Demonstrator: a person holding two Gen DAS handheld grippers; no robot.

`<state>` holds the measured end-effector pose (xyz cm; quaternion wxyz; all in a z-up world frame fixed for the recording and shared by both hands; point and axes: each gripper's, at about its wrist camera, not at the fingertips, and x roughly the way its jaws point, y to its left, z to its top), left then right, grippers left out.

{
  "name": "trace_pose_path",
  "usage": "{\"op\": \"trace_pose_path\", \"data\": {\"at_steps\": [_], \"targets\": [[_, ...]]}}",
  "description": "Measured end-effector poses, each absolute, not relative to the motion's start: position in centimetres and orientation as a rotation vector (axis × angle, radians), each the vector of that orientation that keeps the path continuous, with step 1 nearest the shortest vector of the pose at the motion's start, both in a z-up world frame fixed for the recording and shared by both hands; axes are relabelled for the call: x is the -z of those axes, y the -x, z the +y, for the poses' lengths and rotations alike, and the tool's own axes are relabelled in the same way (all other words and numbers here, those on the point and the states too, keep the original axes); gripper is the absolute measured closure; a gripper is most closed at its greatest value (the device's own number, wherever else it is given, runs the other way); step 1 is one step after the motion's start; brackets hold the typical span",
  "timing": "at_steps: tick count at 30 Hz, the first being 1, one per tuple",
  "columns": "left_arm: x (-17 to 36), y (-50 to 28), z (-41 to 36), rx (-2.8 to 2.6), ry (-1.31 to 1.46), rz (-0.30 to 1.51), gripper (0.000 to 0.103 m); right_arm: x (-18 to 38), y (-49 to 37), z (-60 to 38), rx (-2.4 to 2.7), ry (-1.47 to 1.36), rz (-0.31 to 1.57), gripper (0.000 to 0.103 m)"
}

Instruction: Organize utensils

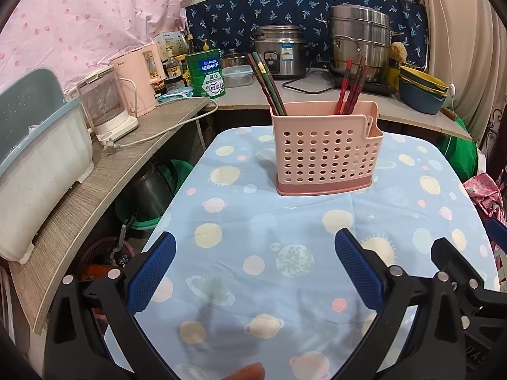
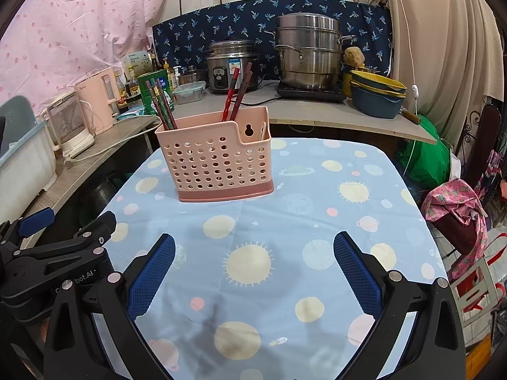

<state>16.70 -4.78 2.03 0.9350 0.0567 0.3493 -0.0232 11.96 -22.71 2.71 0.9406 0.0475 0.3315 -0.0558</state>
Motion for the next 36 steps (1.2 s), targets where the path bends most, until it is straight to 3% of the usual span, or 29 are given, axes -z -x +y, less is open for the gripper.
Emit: {"op": "trace_pose_path", "data": {"at_steps": [36], "targets": [[-1.3,-16.8,-4.4,0.054,-0.099,0.737,0.007,-1.6,-12.0,-23.2,0.120,-0.098,0.688,0.006]]}}
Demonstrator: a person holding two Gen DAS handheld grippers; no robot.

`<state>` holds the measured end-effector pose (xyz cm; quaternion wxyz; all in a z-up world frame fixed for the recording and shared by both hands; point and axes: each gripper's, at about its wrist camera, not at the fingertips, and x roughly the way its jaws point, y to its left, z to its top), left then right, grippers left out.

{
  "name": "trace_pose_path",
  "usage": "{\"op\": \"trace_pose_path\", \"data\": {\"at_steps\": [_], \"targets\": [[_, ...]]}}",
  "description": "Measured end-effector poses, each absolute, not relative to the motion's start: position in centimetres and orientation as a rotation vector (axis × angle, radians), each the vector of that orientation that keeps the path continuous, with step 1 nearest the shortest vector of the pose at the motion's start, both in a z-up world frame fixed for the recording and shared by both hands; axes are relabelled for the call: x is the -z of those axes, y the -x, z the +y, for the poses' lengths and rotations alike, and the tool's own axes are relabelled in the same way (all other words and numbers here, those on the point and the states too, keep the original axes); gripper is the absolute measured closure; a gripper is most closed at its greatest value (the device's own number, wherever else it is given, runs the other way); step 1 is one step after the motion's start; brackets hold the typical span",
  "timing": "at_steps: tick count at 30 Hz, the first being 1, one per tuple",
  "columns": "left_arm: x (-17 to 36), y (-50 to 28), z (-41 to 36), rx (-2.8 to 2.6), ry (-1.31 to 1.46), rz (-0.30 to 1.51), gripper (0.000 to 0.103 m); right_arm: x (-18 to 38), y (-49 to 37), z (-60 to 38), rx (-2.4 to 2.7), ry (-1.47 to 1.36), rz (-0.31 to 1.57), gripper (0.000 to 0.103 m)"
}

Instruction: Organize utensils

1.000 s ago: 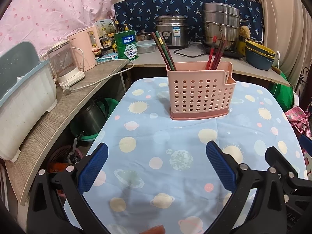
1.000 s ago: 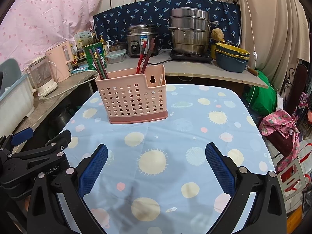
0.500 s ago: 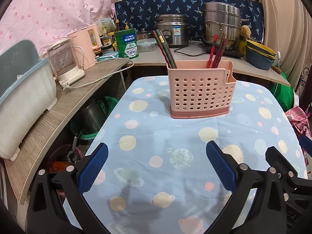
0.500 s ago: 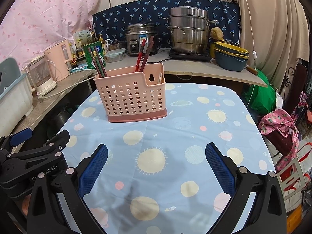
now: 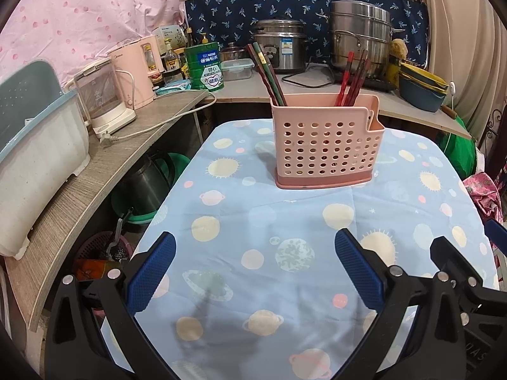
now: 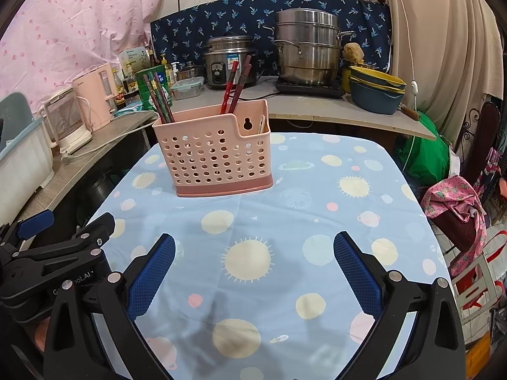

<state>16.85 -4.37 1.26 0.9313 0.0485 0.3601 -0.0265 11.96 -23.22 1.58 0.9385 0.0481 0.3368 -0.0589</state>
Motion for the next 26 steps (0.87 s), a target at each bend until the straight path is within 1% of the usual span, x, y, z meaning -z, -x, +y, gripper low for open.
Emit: {"op": "trace_pose_path", "data": {"at_steps": [26], "targets": [[-1.07,-17.18,-4.43,0.051,-0.106,0.729,0.007,-0.93,-12.18,-23.02,0.123,-0.091,0.691,0.006]]}}
